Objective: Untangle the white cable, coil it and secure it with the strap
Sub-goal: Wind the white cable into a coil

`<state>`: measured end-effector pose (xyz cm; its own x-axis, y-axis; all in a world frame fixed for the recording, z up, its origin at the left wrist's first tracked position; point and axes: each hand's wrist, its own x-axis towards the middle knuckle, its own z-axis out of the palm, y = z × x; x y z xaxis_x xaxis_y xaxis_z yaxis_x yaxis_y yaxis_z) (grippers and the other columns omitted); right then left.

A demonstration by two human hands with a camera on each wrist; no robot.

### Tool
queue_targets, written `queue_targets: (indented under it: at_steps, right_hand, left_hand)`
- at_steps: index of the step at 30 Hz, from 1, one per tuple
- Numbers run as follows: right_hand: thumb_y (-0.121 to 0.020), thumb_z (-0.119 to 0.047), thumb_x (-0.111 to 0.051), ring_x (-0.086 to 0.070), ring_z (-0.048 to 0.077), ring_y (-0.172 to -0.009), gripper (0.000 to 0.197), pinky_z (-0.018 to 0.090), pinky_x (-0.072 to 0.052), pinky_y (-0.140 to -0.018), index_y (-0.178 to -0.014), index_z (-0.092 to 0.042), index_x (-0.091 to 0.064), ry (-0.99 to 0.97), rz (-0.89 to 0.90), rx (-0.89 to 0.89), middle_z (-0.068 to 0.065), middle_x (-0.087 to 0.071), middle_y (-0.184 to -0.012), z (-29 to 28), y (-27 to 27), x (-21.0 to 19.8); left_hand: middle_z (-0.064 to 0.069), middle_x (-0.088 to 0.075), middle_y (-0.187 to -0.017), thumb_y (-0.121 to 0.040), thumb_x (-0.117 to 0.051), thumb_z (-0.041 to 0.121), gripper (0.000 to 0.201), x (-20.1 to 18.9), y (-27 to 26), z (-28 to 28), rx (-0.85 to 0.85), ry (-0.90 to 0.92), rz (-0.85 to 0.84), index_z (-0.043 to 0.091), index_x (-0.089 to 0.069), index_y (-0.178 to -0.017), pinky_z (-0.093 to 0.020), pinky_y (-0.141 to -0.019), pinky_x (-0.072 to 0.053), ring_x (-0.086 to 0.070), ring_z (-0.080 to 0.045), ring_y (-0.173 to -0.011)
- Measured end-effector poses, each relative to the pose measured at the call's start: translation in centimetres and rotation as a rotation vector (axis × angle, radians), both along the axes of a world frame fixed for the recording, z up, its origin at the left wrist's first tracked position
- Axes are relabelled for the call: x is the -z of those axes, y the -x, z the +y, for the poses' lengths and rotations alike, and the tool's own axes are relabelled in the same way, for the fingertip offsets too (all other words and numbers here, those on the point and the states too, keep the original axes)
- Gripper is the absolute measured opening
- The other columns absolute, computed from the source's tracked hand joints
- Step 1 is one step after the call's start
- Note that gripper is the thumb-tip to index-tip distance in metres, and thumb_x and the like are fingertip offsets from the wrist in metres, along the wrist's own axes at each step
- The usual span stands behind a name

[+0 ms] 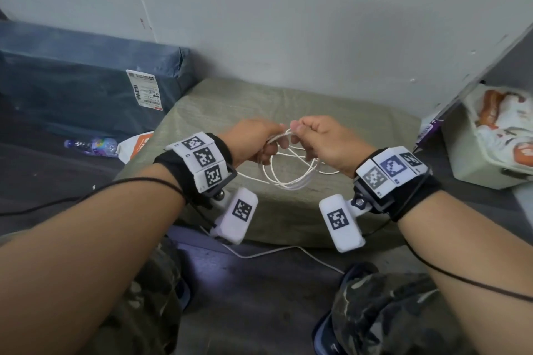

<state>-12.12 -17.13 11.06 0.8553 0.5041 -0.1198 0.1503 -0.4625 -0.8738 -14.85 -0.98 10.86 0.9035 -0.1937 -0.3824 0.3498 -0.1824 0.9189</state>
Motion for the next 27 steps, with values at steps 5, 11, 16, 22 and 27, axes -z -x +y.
queue_targets:
  at_steps: [5,11,16,22,27]
  right_hand:
    - [-0.1,-0.028,-0.039,-0.04,0.004,-0.046,0.031,0.023,-0.04,-0.051,-0.083,-0.012,-0.058,0.014,0.004,0.004,-0.013,-0.048,-0.047,0.3,0.1,0.3]
    - [-0.1,-0.028,-0.039,-0.036,0.008,-0.044,0.036,0.028,-0.043,-0.056,-0.07,-0.012,-0.05,-0.103,0.099,0.068,0.001,-0.034,-0.055,-0.1,-0.5,0.1]
    - [-0.1,-0.03,-0.039,-0.04,0.013,-0.051,0.036,0.028,-0.042,-0.054,-0.069,-0.016,-0.05,0.015,0.023,0.0,0.0,-0.04,-0.057,0.5,0.1,0.5]
    - [-0.101,-0.028,-0.037,-0.039,0.013,-0.041,0.036,0.031,-0.046,-0.059,-0.071,-0.011,-0.048,-0.297,0.286,0.138,-0.006,-0.038,-0.044,0.2,-0.4,0.7]
    - [-0.101,-0.028,-0.037,-0.029,0.01,-0.037,0.036,0.029,-0.039,-0.051,-0.069,-0.013,-0.044,-0.314,0.264,0.196,-0.008,-0.031,-0.044,0.6,-0.4,1.1]
  left_hand:
    - [0.008,-0.033,-0.043,-0.099,-0.038,0.035,0.042,-0.2,0.2,-0.2,0.027,0.002,0.016,0.016,-0.044,-0.063,-0.025,-0.055,-0.036,-0.029,-0.008,-0.039]
    - [0.007,-0.036,-0.046,-0.099,-0.038,0.035,0.042,-0.3,-0.2,0.3,-0.061,0.083,-0.013,0.017,-0.047,-0.063,-0.028,-0.06,-0.04,-0.032,-0.009,-0.04]
    - [0.009,-0.035,-0.043,-0.099,-0.039,0.036,0.042,-0.1,0.2,-0.3,-0.032,-0.005,-0.029,0.016,-0.045,-0.063,-0.024,-0.051,-0.036,-0.03,-0.008,-0.036]
    - [0.01,-0.023,-0.041,-0.099,-0.036,0.038,0.045,-1.0,-0.4,0.3,-0.218,0.328,0.053,0.02,-0.035,-0.058,-0.018,-0.034,-0.013,-0.016,-0.005,-0.033]
    - [0.01,-0.021,-0.04,-0.097,-0.036,0.033,0.041,-1.0,-0.3,0.3,-0.167,0.353,0.095,0.02,-0.035,-0.059,-0.021,-0.037,-0.01,-0.015,-0.006,-0.032]
